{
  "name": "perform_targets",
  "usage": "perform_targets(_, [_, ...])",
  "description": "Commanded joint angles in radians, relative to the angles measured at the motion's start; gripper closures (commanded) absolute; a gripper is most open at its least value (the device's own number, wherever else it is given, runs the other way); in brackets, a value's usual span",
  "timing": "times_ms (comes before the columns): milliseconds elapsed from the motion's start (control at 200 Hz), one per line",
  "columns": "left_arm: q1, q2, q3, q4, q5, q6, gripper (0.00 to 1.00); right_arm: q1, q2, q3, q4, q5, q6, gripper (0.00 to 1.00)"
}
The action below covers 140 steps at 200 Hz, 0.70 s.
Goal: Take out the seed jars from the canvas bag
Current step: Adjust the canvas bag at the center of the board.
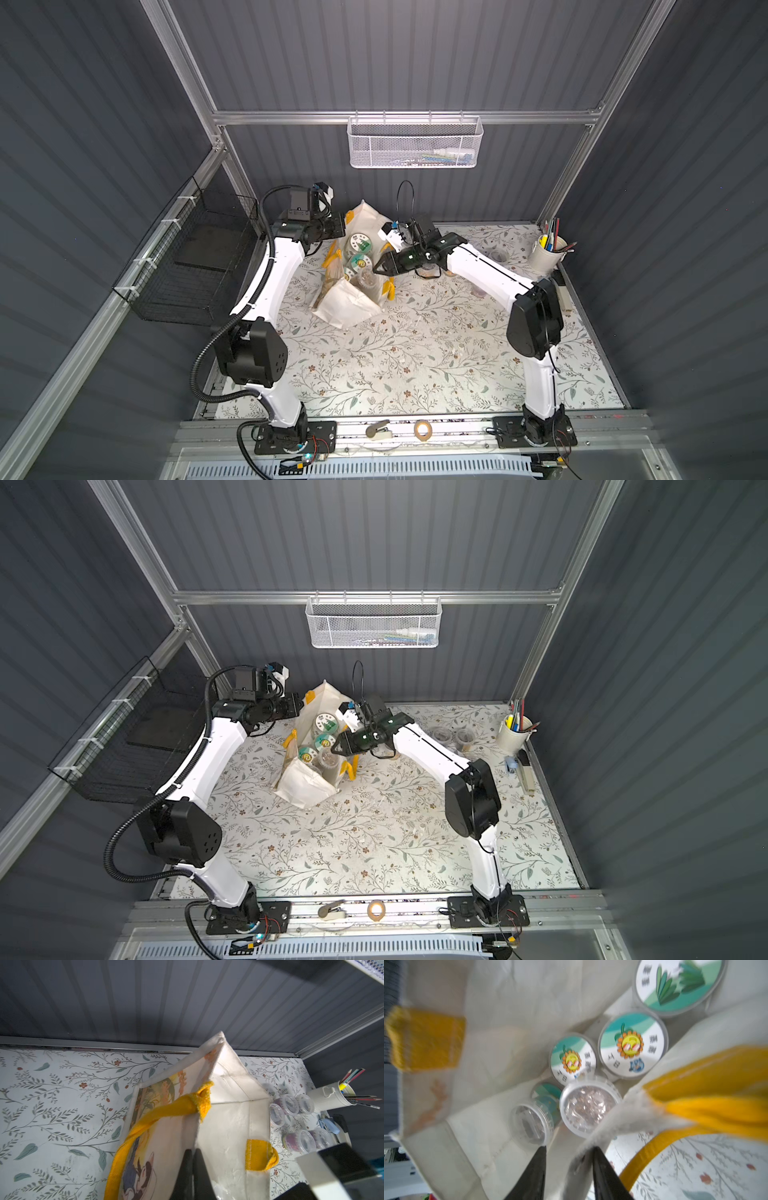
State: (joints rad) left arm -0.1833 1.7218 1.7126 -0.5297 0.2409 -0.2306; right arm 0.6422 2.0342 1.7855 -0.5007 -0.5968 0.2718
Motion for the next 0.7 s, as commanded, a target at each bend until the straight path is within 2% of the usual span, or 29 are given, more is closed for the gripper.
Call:
perform_targets(0, [-0.009,-0.063,-0.056,0.16,0.12,-0.016,1.0,0.005,-0.059,-0.116,0.06,0.015,0.004,0.58])
perform_targets(225, [-0.051,-0.107,-0.152,0.214,0.155,-0.006,1.0,-0.001,-0.165,-0.289,0.098,0.051,0.004,0.49])
perform_targets(460, [-0.076,-0.148,-0.234,0.265,0.175,-0.018,1.0,-0.006,-0.353,-0.468,0.206,0.138,0.025,0.29])
perform_targets(695, [-0.091,-0.157,-0.287,0.324,0.218,-0.036,1.0,-0.004,-0.49,-0.532,0.323,0.15,0.05,0.32])
